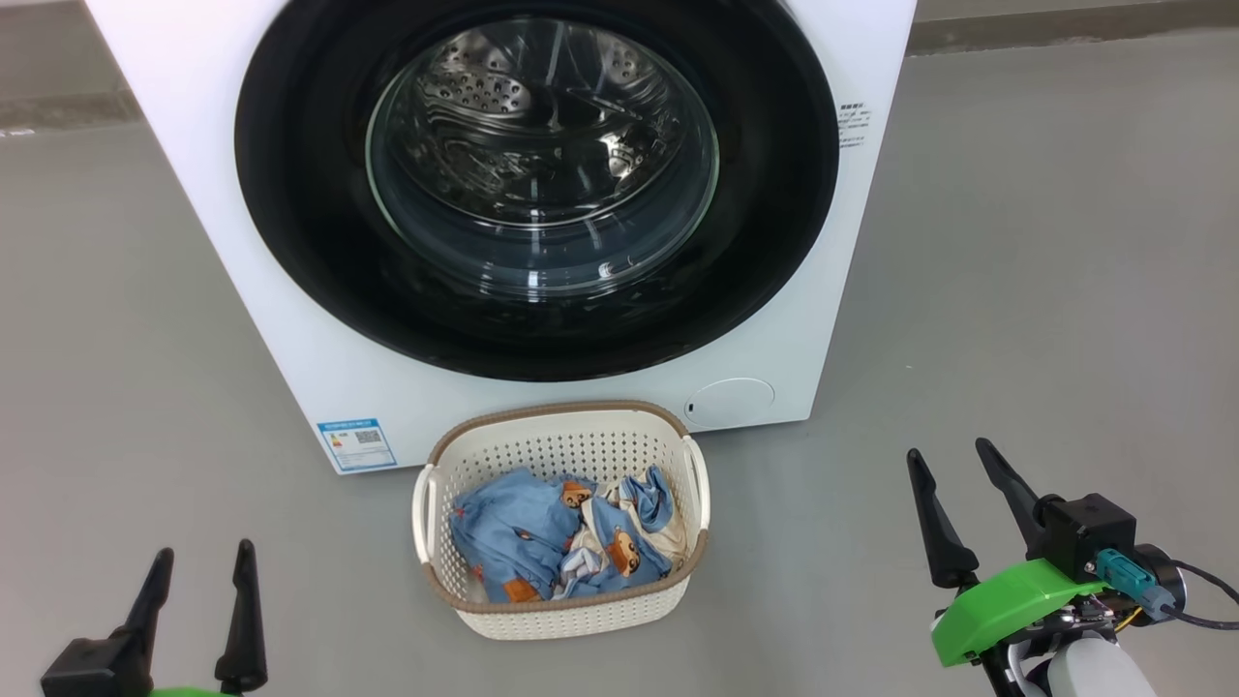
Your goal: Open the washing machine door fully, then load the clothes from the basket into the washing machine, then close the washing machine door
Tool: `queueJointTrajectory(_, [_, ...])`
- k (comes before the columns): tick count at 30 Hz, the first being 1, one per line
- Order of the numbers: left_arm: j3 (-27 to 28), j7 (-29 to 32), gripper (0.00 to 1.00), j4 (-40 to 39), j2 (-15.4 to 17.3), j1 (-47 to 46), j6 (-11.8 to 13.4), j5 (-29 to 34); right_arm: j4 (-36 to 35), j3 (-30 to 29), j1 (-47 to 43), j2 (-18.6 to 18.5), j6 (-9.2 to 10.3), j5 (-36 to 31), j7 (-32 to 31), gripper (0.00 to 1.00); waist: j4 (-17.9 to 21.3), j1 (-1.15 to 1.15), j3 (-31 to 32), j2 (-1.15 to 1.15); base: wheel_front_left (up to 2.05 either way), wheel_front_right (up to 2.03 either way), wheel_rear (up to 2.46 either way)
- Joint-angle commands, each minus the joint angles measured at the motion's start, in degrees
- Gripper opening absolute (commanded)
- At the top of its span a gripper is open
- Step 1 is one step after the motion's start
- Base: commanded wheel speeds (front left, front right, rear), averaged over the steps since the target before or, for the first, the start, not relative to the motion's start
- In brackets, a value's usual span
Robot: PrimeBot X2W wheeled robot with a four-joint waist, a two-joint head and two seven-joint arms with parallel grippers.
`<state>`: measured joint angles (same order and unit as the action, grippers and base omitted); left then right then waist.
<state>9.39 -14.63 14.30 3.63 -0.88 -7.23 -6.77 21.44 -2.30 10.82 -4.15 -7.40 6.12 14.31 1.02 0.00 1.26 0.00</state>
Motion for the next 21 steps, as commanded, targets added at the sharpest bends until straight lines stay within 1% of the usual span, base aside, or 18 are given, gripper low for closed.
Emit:
queueJointTrajectory(1, [2.1, -0.4, 1.0, -1.5, 0.9, -0.8, 0.5, 0.6, -1.2, 1.5, 1.1, -0.1, -0.09, -0.4, 0.7, 1.0, -0.1, 0.0, -0.1, 0.0, 0.0, 0.0, 0.0])
queueJointTrajectory(7, [2.4, -0.4, 1.0, -0.5, 1.6, -1.6, 0.2, 0.4, -1.3, 1.6, 1.3, -0.1, -0.09, -0.5, 0.7, 1.0, -0.3, 0.0, -0.7, 0.0, 0.0, 0.0, 0.0])
queueJointTrajectory(21, [2.3, -0.4, 1.0, -0.6, 2.0, -2.4, -0.1, 1.1, -1.7, 1.9, 1.6, 0.1, -0.09, -0.9, 0.7, 1.0, -0.4, 0.0, -2.1, 0.0, 0.0, 0.0, 0.0])
